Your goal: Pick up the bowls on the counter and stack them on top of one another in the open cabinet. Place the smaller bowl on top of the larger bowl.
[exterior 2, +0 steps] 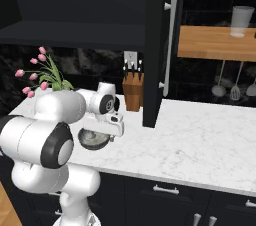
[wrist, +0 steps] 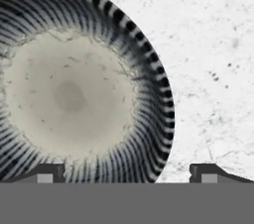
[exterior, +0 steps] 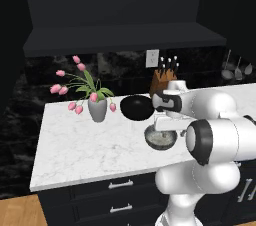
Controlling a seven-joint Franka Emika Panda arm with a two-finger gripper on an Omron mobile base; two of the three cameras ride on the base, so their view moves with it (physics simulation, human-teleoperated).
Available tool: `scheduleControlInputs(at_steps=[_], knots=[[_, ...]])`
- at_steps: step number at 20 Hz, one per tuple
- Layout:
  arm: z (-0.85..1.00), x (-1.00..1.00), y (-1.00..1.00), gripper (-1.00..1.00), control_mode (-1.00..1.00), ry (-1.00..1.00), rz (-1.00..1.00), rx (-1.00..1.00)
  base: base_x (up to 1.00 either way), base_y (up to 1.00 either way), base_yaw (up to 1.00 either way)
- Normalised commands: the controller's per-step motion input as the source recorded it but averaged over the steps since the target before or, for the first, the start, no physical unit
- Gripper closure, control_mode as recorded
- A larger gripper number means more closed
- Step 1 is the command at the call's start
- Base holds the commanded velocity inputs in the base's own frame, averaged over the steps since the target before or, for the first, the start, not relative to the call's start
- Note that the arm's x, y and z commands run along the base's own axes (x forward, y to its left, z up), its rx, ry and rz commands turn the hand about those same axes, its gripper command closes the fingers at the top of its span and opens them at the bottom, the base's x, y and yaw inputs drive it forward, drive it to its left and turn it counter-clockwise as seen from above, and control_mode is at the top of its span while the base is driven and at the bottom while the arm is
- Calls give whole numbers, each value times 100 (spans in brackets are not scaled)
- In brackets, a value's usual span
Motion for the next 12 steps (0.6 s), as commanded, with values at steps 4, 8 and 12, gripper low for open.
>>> scheduleControlInputs(at_steps=[4, 8, 12], knots=[[-37, 0, 0, -100, -100, 0, -2, 0, 0, 0, 0], [-50, 0, 0, -100, -100, 0, -1, 0, 0, 0, 0], [-4, 0, 0, -100, -100, 0, 0, 0, 0, 0, 0]])
